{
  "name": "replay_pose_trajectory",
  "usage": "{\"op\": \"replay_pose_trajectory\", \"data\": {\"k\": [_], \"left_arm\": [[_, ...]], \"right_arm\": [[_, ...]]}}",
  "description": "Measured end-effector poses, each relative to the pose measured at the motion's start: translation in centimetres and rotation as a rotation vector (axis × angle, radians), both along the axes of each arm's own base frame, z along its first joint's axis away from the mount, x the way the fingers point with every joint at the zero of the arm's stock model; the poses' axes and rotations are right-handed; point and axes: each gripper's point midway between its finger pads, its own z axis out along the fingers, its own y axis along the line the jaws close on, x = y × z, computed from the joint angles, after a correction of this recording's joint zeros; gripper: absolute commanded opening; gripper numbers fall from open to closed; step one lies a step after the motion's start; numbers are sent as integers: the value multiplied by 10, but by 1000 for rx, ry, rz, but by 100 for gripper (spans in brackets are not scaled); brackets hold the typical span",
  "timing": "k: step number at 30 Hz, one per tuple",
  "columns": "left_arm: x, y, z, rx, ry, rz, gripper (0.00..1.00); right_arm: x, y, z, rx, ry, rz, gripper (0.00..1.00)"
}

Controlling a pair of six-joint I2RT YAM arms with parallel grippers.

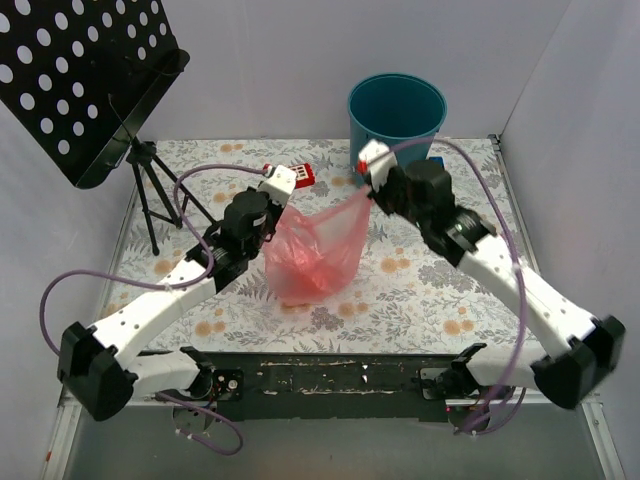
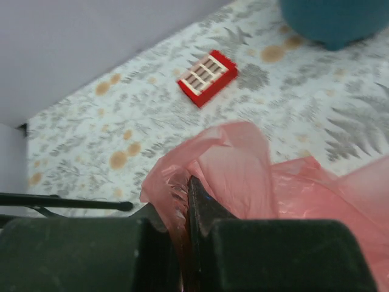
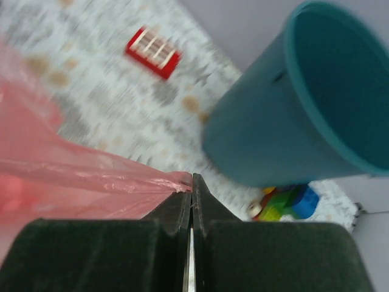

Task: Put the trash bags into the trash bin

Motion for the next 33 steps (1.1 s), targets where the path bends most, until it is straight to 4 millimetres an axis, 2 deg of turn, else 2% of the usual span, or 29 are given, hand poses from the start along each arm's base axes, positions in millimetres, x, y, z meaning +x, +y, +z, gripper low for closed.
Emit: {"op": "replay_pose_trajectory", "data": {"k": [2,4,6,8,9,10,11,12,13,15,17,18,19,20,21,22,23,25,26,27,28,29,30,31,33], "left_arm": [[20,7,4,53,-43,75,0],[55,6,30,94,-122,153,0],[101,-4,78,83,-232,223,0],[145,-11,142,28,-371,299,0],[161,-14,177,-7,-444,327,0],[174,-17,218,-58,-534,354,0],[181,-18,256,-105,-621,372,0],[179,-19,298,-160,-725,374,0],[171,-21,328,-205,-814,360,0],[132,-24,384,-275,-1000,300,0],[79,-25,416,-296,-1153,214,0],[53,-27,419,-286,-1212,163,0],[26,-24,415,-267,-1265,121,0],[4,-19,402,-233,-1301,88,0],[-14,-13,379,-175,-1324,63,0],[-27,-9,344,-80,-1313,24,0],[-34,-8,296,73,-1272,-38,0],[-45,-12,172,405,-1119,-250,0],[-62,-10,69,542,-968,-431,0],[-80,-5,12,568,-887,-529,0],[-99,-4,-43,584,-817,-634,0],[-116,-6,-79,588,-785,-721,0],[-123,-9,-90,587,-772,-762,0],[-125,-12,-92,583,-767,-782,0],[-122,-15,-76,557,-745,-783,0]], "right_arm": [[47,10,32,52,-40,-82,1],[93,21,60,87,-77,-145,1],[148,36,105,146,-160,-195,1],[194,46,158,214,-280,-235,1],[210,49,187,248,-359,-246,1],[222,46,228,298,-477,-264,1],[224,45,252,328,-558,-267,1],[219,39,282,354,-670,-268,1],[209,37,302,371,-750,-259,1],[167,33,342,393,-920,-207,1],[110,29,375,395,-1086,-141,1],[81,22,388,399,-1166,-128,1],[54,16,391,396,-1227,-119,1],[29,7,382,373,-1270,-113,1],[12,-2,363,327,-1281,-101,1],[1,-8,325,233,-1253,-70,1],[-5,-10,271,83,-1181,0,1],[-17,-3,119,-279,-909,264,1],[-36,-5,37,-388,-745,412,1],[-61,-11,-41,-461,-573,539,1],[-91,-26,-105,-508,-431,631,1],[-118,-41,-145,-526,-357,687,1],[-135,-50,-162,-523,-352,709,1],[-143,-53,-162,-503,-391,712,20],[-143,-49,-131,-450,-506,682,61]]}}
